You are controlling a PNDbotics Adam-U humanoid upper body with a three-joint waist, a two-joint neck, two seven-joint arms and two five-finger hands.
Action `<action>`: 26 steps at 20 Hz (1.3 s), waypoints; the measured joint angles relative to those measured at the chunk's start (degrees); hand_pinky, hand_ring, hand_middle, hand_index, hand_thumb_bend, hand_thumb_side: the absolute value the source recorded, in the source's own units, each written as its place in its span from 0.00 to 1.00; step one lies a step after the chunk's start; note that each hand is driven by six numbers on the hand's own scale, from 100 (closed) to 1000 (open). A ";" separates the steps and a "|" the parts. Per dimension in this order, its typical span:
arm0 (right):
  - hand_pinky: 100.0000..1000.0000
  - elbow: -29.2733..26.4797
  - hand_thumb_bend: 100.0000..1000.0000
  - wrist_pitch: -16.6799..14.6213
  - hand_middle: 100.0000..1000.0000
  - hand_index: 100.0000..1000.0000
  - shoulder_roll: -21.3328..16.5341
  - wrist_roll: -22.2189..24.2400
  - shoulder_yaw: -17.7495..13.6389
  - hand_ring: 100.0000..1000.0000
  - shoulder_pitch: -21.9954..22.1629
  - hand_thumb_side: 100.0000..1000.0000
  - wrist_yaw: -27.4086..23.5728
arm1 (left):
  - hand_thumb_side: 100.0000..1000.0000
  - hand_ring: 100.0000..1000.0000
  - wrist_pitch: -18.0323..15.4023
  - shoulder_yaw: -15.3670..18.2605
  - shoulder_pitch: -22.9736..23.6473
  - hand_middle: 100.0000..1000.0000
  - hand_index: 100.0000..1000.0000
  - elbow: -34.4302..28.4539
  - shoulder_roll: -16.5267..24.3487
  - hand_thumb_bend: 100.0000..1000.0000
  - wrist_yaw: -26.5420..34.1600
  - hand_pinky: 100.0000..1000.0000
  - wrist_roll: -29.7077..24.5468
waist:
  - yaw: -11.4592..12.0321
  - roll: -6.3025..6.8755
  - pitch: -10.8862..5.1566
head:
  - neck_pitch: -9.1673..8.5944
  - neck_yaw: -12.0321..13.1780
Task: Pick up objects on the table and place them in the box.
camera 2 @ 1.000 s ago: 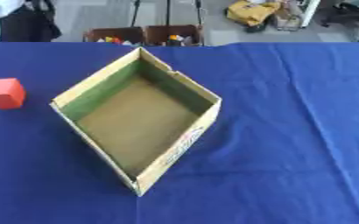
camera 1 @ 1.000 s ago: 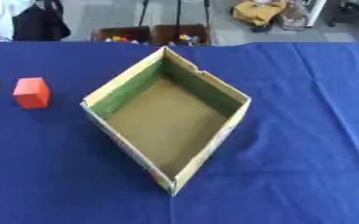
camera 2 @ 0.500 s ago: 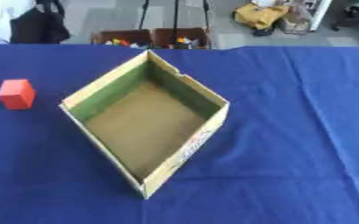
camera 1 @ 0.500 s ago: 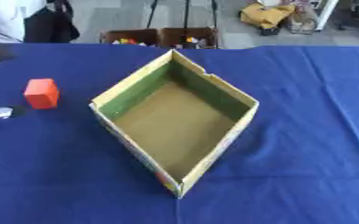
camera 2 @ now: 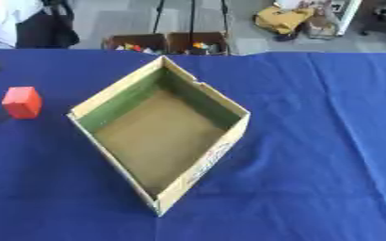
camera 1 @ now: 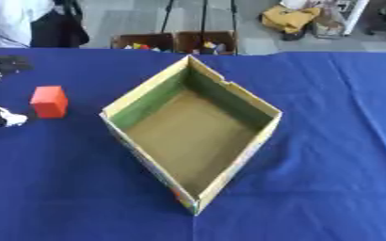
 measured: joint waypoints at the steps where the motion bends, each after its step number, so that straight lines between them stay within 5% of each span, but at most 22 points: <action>1: 0.75 0.00 0.00 0.03 0.79 0.81 0.00 0.05 0.01 0.73 0.00 0.76 -0.02 | 0.58 0.89 0.25 0.28 -0.56 0.92 1.00 0.38 -0.35 0.43 0.37 0.76 -0.92 | -0.12 0.00 0.02 | -0.07 0.15; 13: 0.75 0.00 0.00 -0.18 0.78 0.81 -0.01 0.48 0.35 0.73 -0.63 0.75 -0.45 | 0.43 0.88 4.12 2.27 -3.38 0.92 1.00 1.69 -2.37 0.31 2.59 0.76 -12.04 | -1.31 0.47 0.55 | -1.02 1.27; 16: 0.75 0.00 0.00 -0.31 0.78 0.80 -0.10 0.61 0.37 0.72 -0.98 0.75 -0.47 | 0.38 0.86 4.91 2.55 -3.88 0.94 1.00 2.22 -2.57 0.21 2.46 0.75 -14.73 | -1.77 0.53 0.77 | -1.20 1.74; 26: 0.75 0.00 0.00 -0.39 0.78 0.79 -0.30 0.68 0.61 0.72 -1.45 0.75 -0.74 | 0.36 0.88 7.26 4.36 -4.85 0.98 1.00 3.24 -3.08 0.14 1.94 0.77 -23.66 | -2.59 1.09 1.49 | -2.07 2.83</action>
